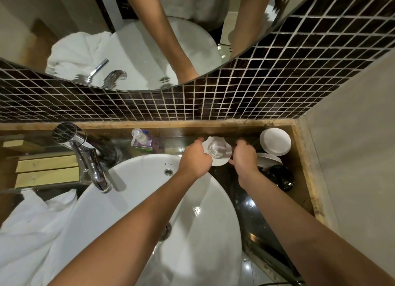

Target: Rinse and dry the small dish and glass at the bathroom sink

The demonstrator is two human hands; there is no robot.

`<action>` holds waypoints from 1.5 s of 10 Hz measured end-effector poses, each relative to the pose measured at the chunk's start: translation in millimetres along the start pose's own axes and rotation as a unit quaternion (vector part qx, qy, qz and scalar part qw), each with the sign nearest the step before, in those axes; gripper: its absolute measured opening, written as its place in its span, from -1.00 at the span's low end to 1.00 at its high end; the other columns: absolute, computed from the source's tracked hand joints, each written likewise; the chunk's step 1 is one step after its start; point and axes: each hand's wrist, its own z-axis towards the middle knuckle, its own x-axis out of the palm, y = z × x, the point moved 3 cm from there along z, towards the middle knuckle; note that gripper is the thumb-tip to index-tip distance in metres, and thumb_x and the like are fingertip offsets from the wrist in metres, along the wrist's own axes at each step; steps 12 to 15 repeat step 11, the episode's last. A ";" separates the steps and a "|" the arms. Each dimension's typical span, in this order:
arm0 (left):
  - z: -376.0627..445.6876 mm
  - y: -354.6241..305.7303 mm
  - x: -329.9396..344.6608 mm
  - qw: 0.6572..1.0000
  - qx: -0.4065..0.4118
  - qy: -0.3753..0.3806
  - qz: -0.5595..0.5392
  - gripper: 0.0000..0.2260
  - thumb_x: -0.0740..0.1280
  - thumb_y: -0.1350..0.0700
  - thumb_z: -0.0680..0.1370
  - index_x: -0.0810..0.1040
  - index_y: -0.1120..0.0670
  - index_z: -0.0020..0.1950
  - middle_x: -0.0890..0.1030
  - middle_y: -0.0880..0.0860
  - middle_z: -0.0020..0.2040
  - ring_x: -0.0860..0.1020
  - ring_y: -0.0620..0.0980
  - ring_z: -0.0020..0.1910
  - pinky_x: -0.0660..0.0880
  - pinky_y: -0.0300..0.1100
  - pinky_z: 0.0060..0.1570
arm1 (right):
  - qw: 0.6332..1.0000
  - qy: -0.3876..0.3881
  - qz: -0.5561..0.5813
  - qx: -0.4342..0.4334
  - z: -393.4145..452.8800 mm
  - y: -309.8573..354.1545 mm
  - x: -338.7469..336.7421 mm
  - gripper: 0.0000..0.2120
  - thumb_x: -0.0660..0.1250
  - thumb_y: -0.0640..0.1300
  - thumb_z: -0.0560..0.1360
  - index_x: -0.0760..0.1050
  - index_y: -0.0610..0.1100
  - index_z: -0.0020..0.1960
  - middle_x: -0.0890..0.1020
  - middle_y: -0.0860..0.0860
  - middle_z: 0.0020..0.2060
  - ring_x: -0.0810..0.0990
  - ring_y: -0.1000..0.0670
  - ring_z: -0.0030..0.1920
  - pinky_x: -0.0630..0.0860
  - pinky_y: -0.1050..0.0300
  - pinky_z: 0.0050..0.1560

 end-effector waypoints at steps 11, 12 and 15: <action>-77.2 -19.1 -97.1 0.897 0.217 -0.118 0.366 -0.59 0.13 -0.08 0.56 0.43 0.04 0.35 0.54 0.10 0.25 0.49 0.14 0.18 0.43 0.07 0.15 | 0.647 0.043 -0.591 -0.480 -135.4 68.9 -5.5 -0.51 0.20 0.04 0.55 0.35 -0.12 0.44 0.50 -0.14 0.34 0.46 -0.19 0.32 0.44 -0.15 0.26; -77.2 -19.1 -97.1 0.897 0.217 -0.118 0.366 -0.59 0.13 -0.08 0.56 0.43 0.04 0.35 0.54 0.10 0.25 0.49 0.14 0.18 0.43 0.07 0.15 | 0.647 0.043 -0.591 -0.480 -135.4 68.9 -5.5 -0.51 0.20 0.04 0.55 0.35 -0.12 0.44 0.50 -0.14 0.34 0.46 -0.19 0.32 0.44 -0.15 0.26; -77.2 -19.1 -97.1 0.897 0.217 -0.118 0.366 -0.59 0.13 -0.08 0.56 0.43 0.04 0.35 0.54 0.10 0.25 0.49 0.14 0.18 0.43 0.07 0.15 | 0.647 0.043 -0.591 -0.480 -135.4 68.9 -5.5 -0.51 0.20 0.04 0.55 0.35 -0.12 0.44 0.50 -0.14 0.34 0.46 -0.19 0.32 0.44 -0.15 0.26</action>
